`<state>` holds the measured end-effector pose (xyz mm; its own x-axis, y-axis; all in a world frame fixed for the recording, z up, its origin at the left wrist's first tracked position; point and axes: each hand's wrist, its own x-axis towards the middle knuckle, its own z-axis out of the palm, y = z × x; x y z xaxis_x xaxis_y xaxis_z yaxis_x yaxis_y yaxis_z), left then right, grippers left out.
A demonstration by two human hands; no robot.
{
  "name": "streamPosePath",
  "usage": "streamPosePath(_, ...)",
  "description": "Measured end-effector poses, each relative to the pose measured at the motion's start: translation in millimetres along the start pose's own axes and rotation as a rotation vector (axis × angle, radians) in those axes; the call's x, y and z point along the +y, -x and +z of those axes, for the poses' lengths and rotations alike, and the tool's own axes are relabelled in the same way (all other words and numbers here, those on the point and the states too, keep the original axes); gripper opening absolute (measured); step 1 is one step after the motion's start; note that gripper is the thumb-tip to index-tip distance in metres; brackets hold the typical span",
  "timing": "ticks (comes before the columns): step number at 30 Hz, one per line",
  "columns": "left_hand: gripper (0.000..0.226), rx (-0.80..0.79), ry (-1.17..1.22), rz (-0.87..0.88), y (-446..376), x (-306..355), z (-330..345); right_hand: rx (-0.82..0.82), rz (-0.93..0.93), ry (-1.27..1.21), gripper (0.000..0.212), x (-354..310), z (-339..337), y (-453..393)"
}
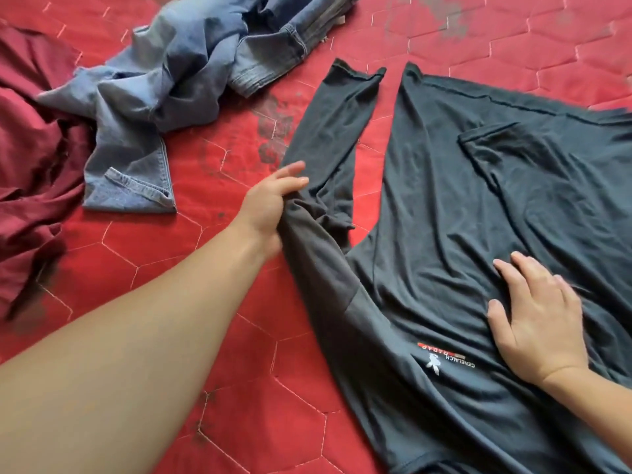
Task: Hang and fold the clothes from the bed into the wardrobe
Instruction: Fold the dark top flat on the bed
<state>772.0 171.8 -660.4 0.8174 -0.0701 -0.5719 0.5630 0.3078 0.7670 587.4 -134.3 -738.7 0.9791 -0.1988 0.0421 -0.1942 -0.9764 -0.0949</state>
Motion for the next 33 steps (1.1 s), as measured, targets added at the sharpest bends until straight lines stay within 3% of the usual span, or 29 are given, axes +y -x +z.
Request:
streamPosePath(2, 0.031, -0.062, -0.307, 0.338, 17.0, 1.4, 41.4, -0.006, 0.000, 0.001, 0.063, -1.2, -1.5, 0.0)
streamPosePath(5, 0.030, -0.439, -0.896, 0.687, 44.4, -26.6, 113.2, -0.017, -0.005, 0.007, 0.062, 0.1, -2.2, -0.7)
streamPosePath(7, 0.036, -0.669, -1.151, 0.676, 61.0, -57.0, 143.4, -0.054, -0.002, 0.029, 0.061, 2.2, -0.9, -0.4)
streamPosePath(9, 0.047, -0.880, -1.355, 0.555, 73.3, -92.3, 150.6, -0.070, -0.009, 0.069, 0.062, 4.2, 1.5, 0.4)
streamPosePath(11, 0.056, -0.983, -1.414, 0.500, 81.0, -118.0, 135.2, -0.049, -0.014, 0.069, 0.063, 4.4, 0.9, 0.3)
streamPosePath(13, 0.055, -0.879, -1.313, 0.577, 79.4, -126.6, 108.2, -0.046, -0.007, 0.053, 0.062, 3.3, -1.1, 0.0)
streamPosePath(16, 0.035, -0.471, -1.159, 0.914, 56.5, -121.2, 74.0, -0.060, -0.011, 0.031, 0.061, 3.4, -0.7, -0.2)
streamPosePath(17, 0.032, -0.336, -1.192, 0.979, 44.7, -117.0, 65.7, -0.064, -0.012, 0.028, 0.060, 3.6, 0.3, 0.5)
streamPosePath(19, 0.038, -0.190, -1.390, 0.939, 23.2, -109.9, 51.0, -0.068, -0.006, 0.025, 0.060, 4.0, 0.9, 0.4)
streamPosePath(21, 0.049, -0.198, -1.602, 0.833, 13.4, -113.7, 31.6, -0.070, -0.002, 0.018, 0.060, 4.7, 0.7, 0.0)
streamPosePath(23, 0.053, -0.184, -1.671, 0.797, 15.3, -122.9, 9.9, -0.058, -0.016, 0.007, 0.061, 4.2, 0.0, 0.6)
streamPosePath(26, 0.053, -0.131, -1.655, 0.784, 22.9, -127.7, -7.8, 0.009, -0.017, -0.026, 0.052, 1.5, -4.6, -6.3)
streamPosePath(30, 0.052, -0.101, -1.606, 0.807, 21.7, -127.7, -7.3, 0.062, 0.261, -0.305, 0.031, -20.4, -30.6, -87.2)
streamPosePath(33, 0.053, -0.079, -1.563, 0.792, 21.7, -128.7, -8.9, 0.047, 0.157, -0.485, 0.027, -52.7, -35.8, -148.1)
